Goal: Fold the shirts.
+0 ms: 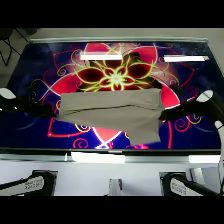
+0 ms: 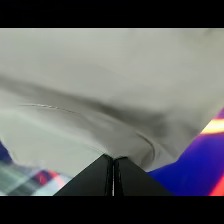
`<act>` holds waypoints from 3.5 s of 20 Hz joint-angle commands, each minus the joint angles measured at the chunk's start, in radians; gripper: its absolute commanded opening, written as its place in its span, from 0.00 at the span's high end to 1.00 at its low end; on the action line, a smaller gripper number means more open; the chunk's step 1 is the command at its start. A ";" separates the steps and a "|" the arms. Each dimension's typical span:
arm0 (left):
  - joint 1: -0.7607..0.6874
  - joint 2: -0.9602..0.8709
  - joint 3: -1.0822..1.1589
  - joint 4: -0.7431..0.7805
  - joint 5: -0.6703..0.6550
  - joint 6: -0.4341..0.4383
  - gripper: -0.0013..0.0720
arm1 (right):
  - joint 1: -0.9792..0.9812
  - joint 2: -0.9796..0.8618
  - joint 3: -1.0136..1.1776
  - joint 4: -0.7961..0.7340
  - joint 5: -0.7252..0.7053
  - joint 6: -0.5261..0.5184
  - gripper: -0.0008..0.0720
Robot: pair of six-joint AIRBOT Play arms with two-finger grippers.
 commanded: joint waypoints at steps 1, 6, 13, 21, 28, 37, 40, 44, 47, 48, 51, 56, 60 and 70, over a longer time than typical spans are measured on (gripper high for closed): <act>-0.003 -0.016 0.182 0.000 0.154 -0.130 0.95 | 0.001 -0.045 0.203 0.019 -0.147 0.057 0.95; -0.010 -0.206 0.328 -0.024 0.123 -0.190 0.95 | 0.001 -0.263 0.352 0.106 -0.206 0.084 0.95; -0.040 -0.398 0.374 -0.041 0.149 -0.211 0.94 | 0.030 -0.441 0.367 0.209 -0.367 0.084 0.95; 0.006 -0.359 0.505 -0.056 0.051 -0.223 0.07 | -0.045 -0.455 0.512 -0.091 -0.060 0.032 0.02; -0.017 -0.214 0.542 -0.056 0.050 -0.223 0.07 | -0.017 -0.547 0.512 0.010 0.027 -0.023 0.02; -0.095 -0.121 0.542 -0.079 0.016 -0.223 0.07 | 0.052 -0.647 0.512 0.070 0.023 0.092 0.03; -0.153 -0.124 0.539 -0.079 0.018 -0.219 0.07 | 0.076 -0.649 0.512 0.061 0.018 0.124 0.70; -0.263 -0.166 0.539 -0.079 0.022 -0.194 0.78 | 0.076 -0.581 0.542 0.070 0.092 0.079 0.95; -0.412 -0.256 0.539 -0.089 0.096 -0.194 0.94 | 0.076 -0.449 0.552 0.101 0.133 0.052 0.96; -0.469 -0.296 0.539 -0.114 0.130 -0.195 0.94 | 0.076 -0.396 0.552 0.122 0.156 0.041 0.95; -0.633 -0.423 0.539 -0.282 0.244 -0.197 0.94 | 0.076 -0.250 0.552 0.141 0.248 0.035 0.95; -0.860 -0.602 0.539 -0.536 0.443 -0.209 0.94 | 0.076 -0.035 0.552 0.137 0.427 0.063 0.95; -0.980 -0.688 0.540 -0.716 0.579 -0.208 0.94 | 0.076 0.070 0.552 0.137 0.472 0.123 0.95; -0.712 -0.336 0.540 0.024 0.380 -0.307 0.94 | 0.299 -0.156 0.550 0.156 0.224 0.148 0.95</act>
